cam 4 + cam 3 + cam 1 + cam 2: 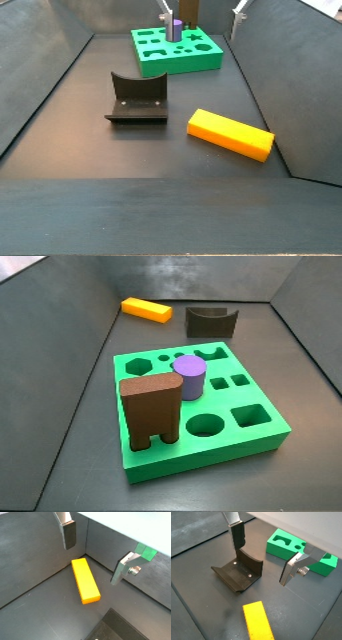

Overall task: Pick up the rectangle object. Move up. Place the rectangle object on the fixture. Regrasp the rectangle object. Move to above the board. Insert the rectangle object.
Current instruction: Pick up the rectangle object.

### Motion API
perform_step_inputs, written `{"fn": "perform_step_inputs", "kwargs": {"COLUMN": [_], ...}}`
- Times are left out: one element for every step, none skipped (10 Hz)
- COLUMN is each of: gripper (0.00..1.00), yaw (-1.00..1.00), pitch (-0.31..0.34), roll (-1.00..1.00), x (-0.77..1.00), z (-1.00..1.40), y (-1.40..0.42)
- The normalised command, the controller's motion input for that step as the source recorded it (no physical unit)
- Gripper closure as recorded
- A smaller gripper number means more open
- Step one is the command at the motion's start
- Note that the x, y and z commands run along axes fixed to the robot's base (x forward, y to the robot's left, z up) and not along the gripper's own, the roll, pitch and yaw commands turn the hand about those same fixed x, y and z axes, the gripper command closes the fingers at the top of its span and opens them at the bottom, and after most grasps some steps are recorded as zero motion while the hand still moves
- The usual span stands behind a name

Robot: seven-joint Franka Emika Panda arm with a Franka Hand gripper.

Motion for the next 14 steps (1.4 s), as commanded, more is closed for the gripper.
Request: {"fn": "perform_step_inputs", "kwargs": {"gripper": [0.0,0.0,0.0,0.0,0.0,0.0,0.0,0.0,0.0,0.0,0.0,0.0,0.0,0.0], "yaw": [0.27,0.86,1.0,1.0,1.0,1.0,0.99,0.94,0.92,0.89,0.81,0.77,0.77,0.75], "pitch": [-0.007,-0.046,-0.096,-0.069,-0.06,-0.101,-0.101,-0.106,-0.104,-0.114,-0.139,-0.131,-0.123,-0.116], "roll": [0.0,-0.01,-0.06,-0.03,-0.03,0.0,0.0,0.01,0.03,0.04,0.03,0.05,0.06,0.06], "x": [-0.12,0.0,0.0,-0.04,-0.03,-0.04,-0.04,-0.03,-0.01,0.0,0.0,0.0,0.0,0.0], "z": [-0.35,-0.78,-0.85,-0.85,-0.84,-0.86,-0.84,-0.8,-0.8,-0.77,-0.73,-0.78,-0.81,-0.84], "y": [0.13,0.18,0.15,0.11,0.1,0.13,0.14,0.14,0.15,0.14,0.07,0.0,0.0,0.0]}}
